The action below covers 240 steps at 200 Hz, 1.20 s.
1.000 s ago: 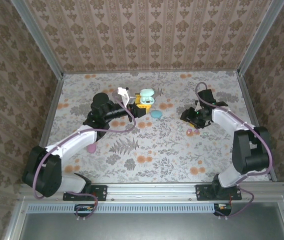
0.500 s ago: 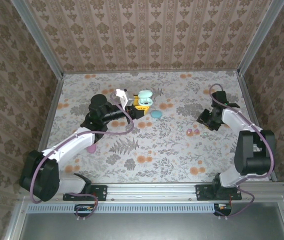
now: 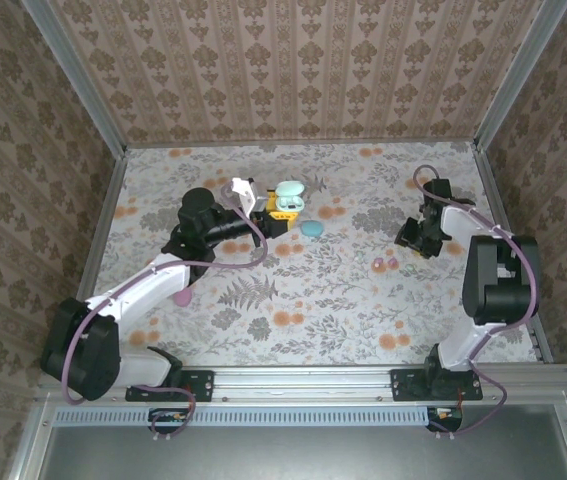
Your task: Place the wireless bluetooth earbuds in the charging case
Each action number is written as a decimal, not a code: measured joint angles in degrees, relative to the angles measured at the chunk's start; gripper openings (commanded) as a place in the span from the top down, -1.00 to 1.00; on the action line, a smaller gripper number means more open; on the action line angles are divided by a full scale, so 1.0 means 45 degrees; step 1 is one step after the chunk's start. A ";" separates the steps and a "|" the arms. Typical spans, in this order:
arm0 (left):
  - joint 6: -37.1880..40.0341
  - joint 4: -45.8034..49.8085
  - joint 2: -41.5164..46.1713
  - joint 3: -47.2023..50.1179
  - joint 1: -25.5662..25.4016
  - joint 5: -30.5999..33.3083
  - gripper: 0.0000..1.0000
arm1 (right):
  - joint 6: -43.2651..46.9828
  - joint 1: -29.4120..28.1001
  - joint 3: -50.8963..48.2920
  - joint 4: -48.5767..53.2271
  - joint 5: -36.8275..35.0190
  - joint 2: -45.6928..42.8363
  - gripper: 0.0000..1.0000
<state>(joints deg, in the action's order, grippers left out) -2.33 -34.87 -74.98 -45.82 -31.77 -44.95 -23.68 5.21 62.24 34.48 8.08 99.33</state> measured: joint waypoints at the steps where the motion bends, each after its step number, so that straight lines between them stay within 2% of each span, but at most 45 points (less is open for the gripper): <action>1: 0.0000 0.0000 0.0000 0.0000 0.0000 0.0000 0.54 | 0.0000 0.0000 0.0010 -0.0005 0.0000 0.0019 0.09; 48: 0.0049 0.0301 0.0053 0.0000 0.0000 0.0005 0.54 | 0.0155 0.0000 0.0097 -0.0097 0.0010 0.0816 0.06; 240: 0.0136 0.0510 0.0053 0.0000 0.0010 -0.0005 0.54 | 0.0146 0.0034 -0.0588 0.0996 -0.0073 -0.0204 0.05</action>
<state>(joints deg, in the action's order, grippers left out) -1.72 -32.58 -74.74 -45.82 -31.73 -44.97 -23.03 5.37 59.59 38.96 7.75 98.41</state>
